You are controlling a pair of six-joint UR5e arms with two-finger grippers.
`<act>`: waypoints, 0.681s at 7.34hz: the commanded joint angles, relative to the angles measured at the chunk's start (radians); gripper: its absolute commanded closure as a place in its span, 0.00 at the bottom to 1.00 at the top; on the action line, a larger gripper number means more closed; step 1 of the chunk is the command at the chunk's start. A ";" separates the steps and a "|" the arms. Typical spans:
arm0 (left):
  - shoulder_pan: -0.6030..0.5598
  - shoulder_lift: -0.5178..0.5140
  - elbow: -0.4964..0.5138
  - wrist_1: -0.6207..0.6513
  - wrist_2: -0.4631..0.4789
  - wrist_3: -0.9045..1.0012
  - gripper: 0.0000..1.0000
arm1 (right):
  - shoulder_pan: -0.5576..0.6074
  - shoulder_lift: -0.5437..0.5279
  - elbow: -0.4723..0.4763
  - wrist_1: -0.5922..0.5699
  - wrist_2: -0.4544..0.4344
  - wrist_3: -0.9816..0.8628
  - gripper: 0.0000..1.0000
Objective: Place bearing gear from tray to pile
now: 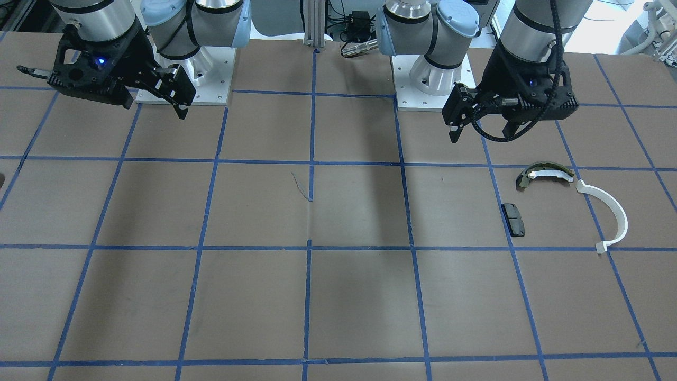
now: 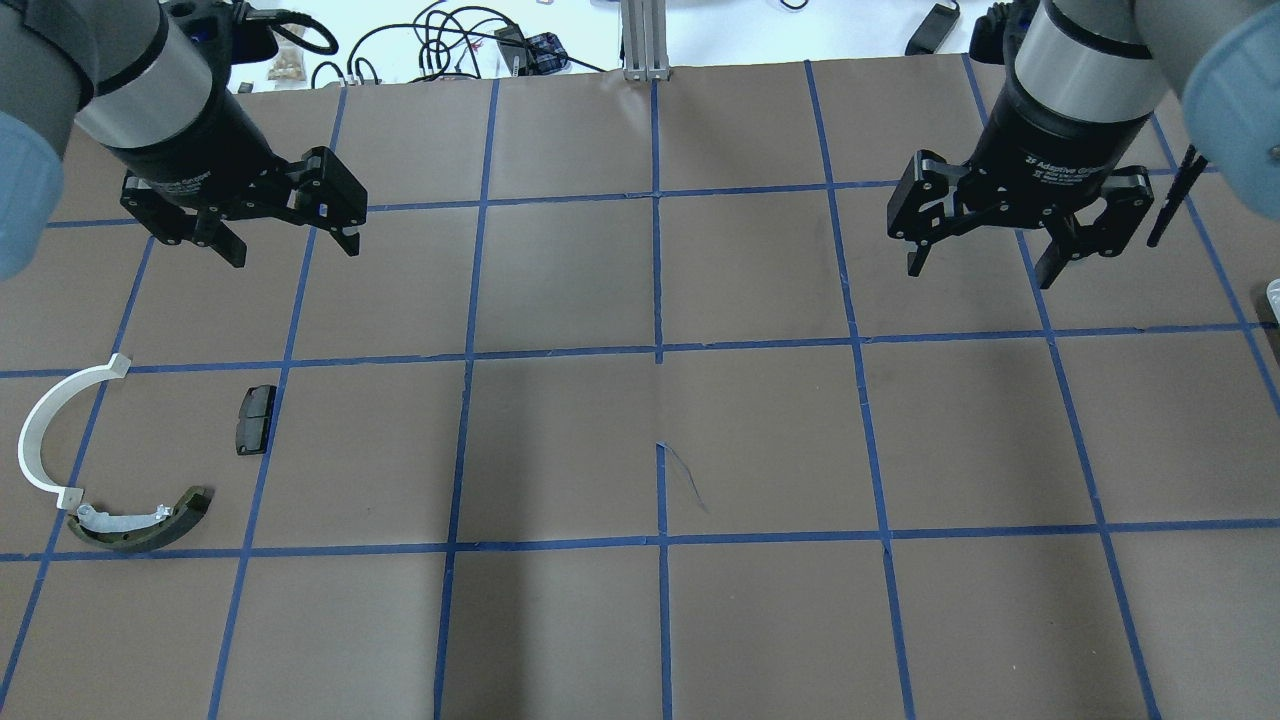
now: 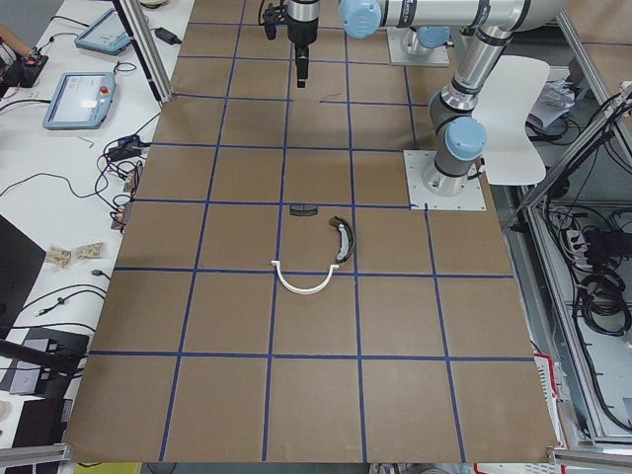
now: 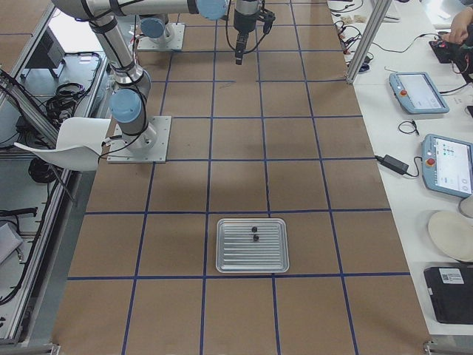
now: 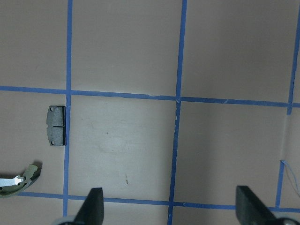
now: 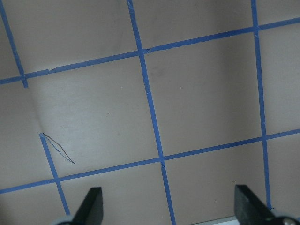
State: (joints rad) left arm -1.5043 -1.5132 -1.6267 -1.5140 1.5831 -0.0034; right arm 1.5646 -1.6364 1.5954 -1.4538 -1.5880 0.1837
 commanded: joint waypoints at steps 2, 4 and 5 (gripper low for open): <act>-0.001 -0.001 0.001 0.000 0.000 -0.001 0.00 | 0.002 0.003 0.000 0.000 0.009 -0.003 0.00; -0.002 -0.002 0.001 0.000 0.000 -0.001 0.00 | 0.000 0.001 0.000 0.003 -0.001 -0.004 0.00; -0.002 -0.002 0.001 0.000 0.000 -0.001 0.00 | 0.000 0.004 0.000 0.000 -0.001 0.002 0.00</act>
State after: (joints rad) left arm -1.5061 -1.5160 -1.6261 -1.5140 1.5831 -0.0046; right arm 1.5654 -1.6347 1.5953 -1.4526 -1.5878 0.1807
